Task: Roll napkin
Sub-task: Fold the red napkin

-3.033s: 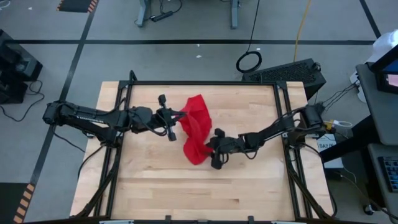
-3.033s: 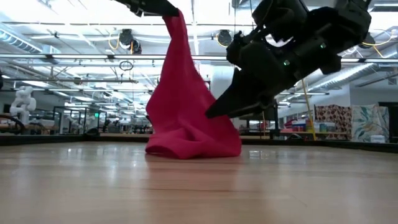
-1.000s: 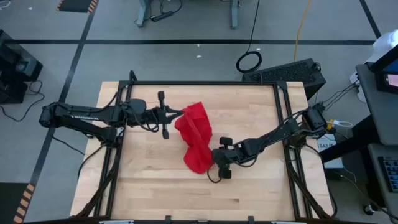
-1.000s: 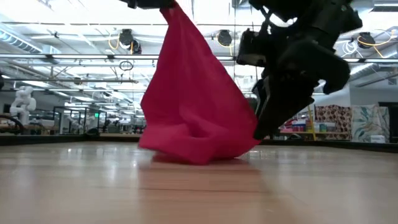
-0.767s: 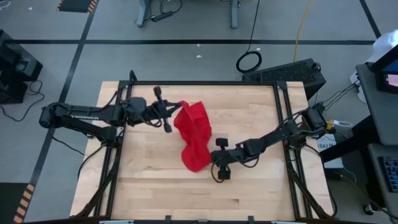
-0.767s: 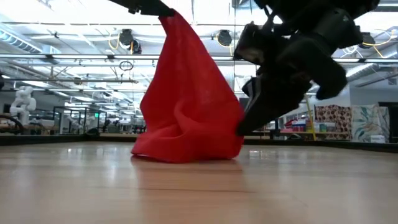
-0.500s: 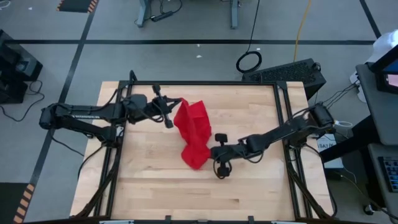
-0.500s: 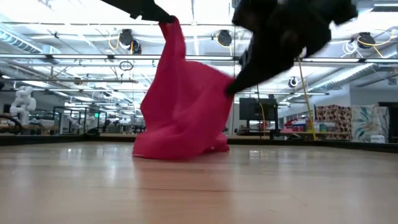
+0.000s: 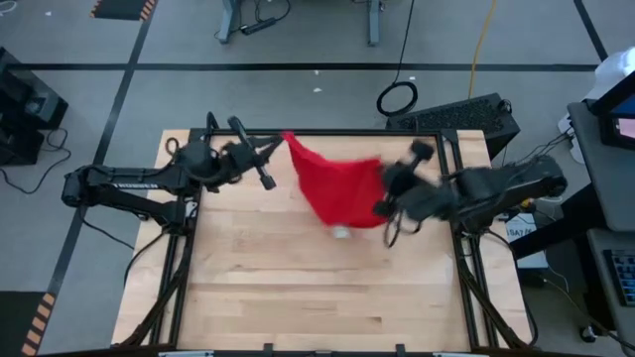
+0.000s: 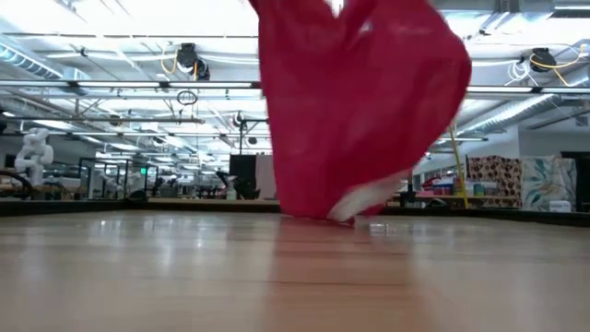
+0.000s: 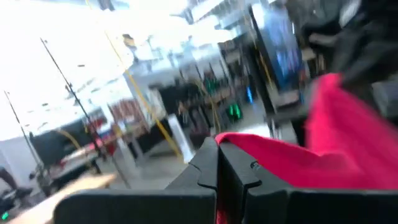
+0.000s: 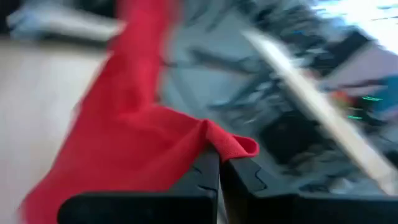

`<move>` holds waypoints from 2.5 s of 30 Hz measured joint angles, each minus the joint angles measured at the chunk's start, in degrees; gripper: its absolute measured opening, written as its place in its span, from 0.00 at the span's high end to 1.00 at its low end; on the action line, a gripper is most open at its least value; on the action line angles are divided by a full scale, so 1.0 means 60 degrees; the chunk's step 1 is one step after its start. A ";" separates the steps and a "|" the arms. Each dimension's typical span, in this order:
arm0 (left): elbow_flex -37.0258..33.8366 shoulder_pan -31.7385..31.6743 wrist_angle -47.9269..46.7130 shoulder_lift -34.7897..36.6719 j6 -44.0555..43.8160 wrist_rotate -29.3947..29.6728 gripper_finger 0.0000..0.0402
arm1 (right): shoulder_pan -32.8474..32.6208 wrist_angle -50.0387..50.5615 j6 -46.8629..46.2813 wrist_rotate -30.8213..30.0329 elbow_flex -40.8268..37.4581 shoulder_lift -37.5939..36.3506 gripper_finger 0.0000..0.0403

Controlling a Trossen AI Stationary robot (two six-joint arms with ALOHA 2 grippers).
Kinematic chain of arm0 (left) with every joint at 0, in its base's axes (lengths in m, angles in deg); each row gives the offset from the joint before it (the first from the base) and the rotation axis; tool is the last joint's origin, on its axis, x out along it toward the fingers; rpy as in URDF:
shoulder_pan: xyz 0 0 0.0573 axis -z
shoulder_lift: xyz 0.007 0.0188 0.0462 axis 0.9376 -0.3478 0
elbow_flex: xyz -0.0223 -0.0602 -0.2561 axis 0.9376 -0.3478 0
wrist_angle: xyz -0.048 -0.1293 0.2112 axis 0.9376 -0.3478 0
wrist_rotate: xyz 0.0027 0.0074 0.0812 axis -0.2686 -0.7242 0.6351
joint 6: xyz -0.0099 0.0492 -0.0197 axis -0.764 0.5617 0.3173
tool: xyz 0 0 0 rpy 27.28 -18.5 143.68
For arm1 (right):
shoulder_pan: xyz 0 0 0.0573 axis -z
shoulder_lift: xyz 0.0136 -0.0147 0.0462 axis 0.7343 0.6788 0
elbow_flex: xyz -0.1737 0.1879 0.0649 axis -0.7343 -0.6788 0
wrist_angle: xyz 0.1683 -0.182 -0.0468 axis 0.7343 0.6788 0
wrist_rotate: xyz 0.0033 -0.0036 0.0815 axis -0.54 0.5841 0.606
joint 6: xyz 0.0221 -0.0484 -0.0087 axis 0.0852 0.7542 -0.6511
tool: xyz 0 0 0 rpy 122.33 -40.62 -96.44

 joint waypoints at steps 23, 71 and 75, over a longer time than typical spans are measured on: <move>-0.0014 0.1824 -0.6121 -0.1086 -0.2949 -0.3621 1.00 | -0.0850 -0.2441 -0.4782 0.7900 -0.4333 0.1005 1.00; -0.0010 0.3179 -0.6555 -0.3857 -0.2557 -0.4557 1.00 | -0.1861 -0.7700 -0.7246 0.6808 -0.9084 0.1888 0.69; -0.0010 0.3041 -0.6376 -0.3853 -0.2191 -0.4363 1.00 | -0.1643 -0.8747 -0.6676 0.7266 -0.9451 0.1892 0.72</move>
